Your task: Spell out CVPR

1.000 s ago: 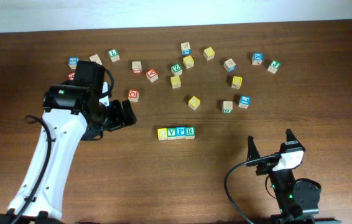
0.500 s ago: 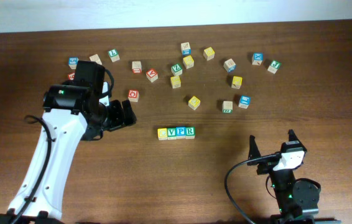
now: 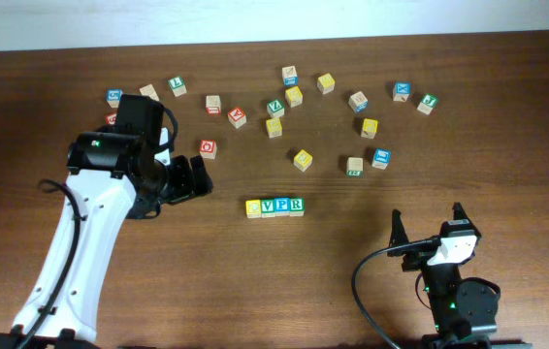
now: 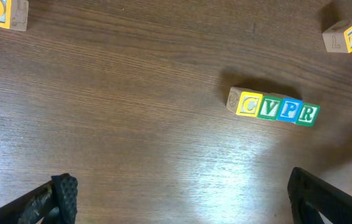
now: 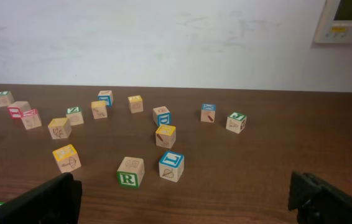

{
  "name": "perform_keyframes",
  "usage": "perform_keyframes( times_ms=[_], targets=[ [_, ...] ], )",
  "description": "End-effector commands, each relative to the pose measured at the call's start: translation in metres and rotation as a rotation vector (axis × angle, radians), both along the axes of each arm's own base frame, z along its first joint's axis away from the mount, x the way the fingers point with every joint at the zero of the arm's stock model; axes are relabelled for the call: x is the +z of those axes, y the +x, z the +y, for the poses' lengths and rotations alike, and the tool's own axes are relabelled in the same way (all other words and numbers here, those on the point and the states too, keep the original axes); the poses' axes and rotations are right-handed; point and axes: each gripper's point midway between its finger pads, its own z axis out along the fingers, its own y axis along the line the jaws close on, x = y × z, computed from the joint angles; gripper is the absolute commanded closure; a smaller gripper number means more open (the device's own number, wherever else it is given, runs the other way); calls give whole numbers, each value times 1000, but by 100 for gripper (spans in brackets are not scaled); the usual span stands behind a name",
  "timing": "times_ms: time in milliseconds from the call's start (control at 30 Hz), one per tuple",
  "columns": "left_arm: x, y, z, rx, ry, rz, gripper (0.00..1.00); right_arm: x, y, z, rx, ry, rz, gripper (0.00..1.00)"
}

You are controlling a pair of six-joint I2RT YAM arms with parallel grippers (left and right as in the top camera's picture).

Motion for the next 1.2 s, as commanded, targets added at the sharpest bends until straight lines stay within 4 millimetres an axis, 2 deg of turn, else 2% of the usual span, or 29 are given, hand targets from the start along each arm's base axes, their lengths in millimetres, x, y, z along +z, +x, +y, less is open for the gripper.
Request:
perform_keyframes(
  times_ms=[0, 733, 867, 1033, 1167],
  targets=[
    [6, 2, 0, -2, -5, -22, 1, -2, 0, 0, -3, 2, 2, 2],
    [5, -3, 1, -2, -1, -4, 1, -2, 0, 0, -3, 2, 2, 2],
    [8, 1, 3, -6, 6, -28, 1, -2, 0, 0, -3, 2, 2, 2],
    [23, 8, 2, -54, 7, -124, 1, -2, 0, 0, -3, 2, 2, 2],
    [38, 4, 2, -68, 3, -177, 1, -2, 0, 0, -3, 2, 2, 2]
  ],
)
